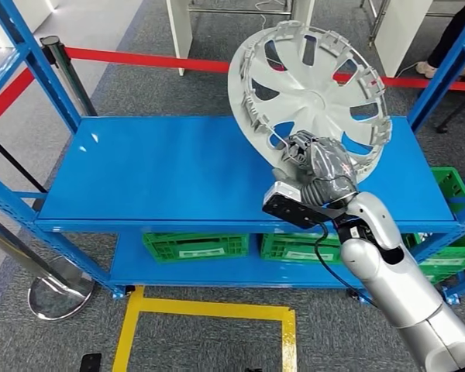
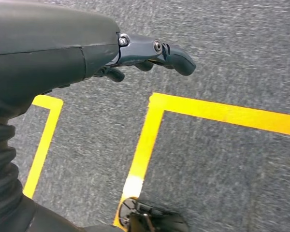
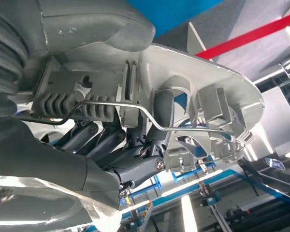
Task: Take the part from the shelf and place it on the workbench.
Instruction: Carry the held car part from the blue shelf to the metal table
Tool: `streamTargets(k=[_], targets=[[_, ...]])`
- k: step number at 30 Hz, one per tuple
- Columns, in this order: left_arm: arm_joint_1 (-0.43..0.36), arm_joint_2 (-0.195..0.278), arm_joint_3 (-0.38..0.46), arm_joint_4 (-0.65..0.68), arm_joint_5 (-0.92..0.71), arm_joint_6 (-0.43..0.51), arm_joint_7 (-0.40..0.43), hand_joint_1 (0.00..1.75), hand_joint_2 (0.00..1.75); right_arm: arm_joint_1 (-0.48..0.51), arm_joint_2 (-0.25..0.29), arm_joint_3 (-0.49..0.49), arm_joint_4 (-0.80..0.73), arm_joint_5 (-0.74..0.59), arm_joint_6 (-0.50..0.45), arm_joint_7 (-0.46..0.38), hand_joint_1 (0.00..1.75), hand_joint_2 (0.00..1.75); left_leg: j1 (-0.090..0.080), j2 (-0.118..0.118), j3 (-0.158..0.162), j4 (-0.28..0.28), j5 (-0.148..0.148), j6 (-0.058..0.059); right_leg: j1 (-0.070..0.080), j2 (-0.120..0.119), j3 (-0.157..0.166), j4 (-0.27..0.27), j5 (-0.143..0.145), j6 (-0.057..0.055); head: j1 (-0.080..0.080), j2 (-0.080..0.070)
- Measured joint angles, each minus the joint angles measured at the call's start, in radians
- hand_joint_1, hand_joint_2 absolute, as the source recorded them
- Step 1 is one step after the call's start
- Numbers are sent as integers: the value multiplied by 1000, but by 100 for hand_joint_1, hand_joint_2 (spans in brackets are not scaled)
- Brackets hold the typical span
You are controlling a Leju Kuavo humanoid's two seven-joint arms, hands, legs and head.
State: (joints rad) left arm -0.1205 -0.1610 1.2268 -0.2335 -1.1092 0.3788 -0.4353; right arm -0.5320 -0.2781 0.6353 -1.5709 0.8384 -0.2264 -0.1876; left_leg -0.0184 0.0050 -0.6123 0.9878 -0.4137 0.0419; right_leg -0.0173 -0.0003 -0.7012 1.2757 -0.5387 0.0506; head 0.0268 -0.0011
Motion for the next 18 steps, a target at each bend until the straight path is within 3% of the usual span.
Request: streamTargets(k=[1,2,4,5,7,8,10,12,13,14,15,16,17,18], targets=[[0,-1,0,0,0,1,0,0,175,0,0,0,0,-1,1,-1,175,175,4,0,-16,8,7,-5,-4,-1,46,-54,21,6,0,0],[0,-1,0,0,0,1,0,0,175,-1,0,0,0,-1,2,-1,175,175,6,0,-32,17,13,-11,-5,-2,99,-121,23,13,0,0],[0,-2,0,0,0,2,0,0,175,-2,0,0,-3,-2,3,-3,175,175,7,-1,-54,35,24,-21,-4,0,174,-228,0,9,1,0],[1,-2,0,0,0,2,0,0,175,-2,0,-1,-4,-2,4,-3,175,175,6,-2,-59,40,31,-26,0,2,184,-247,-12,2,0,0],[3,-3,0,0,0,2,0,0,175,-3,0,-1,-5,-4,7,-4,175,175,7,-3,-66,44,40,-36,1,1,175,-248,-3,-19,0,0],[5,-3,0,0,0,2,0,0,175,-4,0,-2,-5,-4,8,-4,175,175,9,-4,-72,51,29,-42,1,0,167,-247,5,-31,-1,0],[6,-3,0,0,-1,2,0,0,175,-7,0,-2,-5,-4,10,-4,175,175,12,-4,-96,114,-45,-52,0,-2,146,-248,26,-50,-3,0],[6,-4,0,0,-1,2,0,0,175,-9,0,-6,-5,-6,13,-4,175,175,15,-4,-126,244,-140,-58,3,-2,119,-247,48,-57,-4,0],[6,-4,0,0,-2,2,0,0,175,-9,0,-8,-5,-7,15,-4,175,175,16,-4,-133,301,-163,-59,5,-2,104,-246,60,-58,-5,0],[6,-5,0,0,-3,2,1,0,175,-9,0,-12,-5,-10,18,-3,175,175,16,-4,-127,331,-164,-57,8,-2,89,-246,71,-58,-5,0],[6,-5,0,0,-3,2,1,0,175,-9,0,-15,-4,-12,19,-2,175,175,16,-5,-105,325,-147,-54,10,-2,74,-246,82,-57,-4,0],[6,-6,0,0,-4,2,1,0,175,-9,-1,-19,-4,-14,21,-2,175,175,15,-5,-64,282,-122,-48,12,-1,60,-246,92,-56,-4,0],[5,-6,0,0,-4,2,1,0,175,-9,-1,-22,-4,-16,21,-2,175,175,14,-6,-17,223,-104,-41,13,-1,50,-245,102,-54,-4,0],[5,-6,0,0,-4,2,1,0,175,-9,-1,-26,-4,-17,21,-2,175,175,11,-7,38,143,-103,-33,14,-1,42,-245,111,-51,-4,0]])
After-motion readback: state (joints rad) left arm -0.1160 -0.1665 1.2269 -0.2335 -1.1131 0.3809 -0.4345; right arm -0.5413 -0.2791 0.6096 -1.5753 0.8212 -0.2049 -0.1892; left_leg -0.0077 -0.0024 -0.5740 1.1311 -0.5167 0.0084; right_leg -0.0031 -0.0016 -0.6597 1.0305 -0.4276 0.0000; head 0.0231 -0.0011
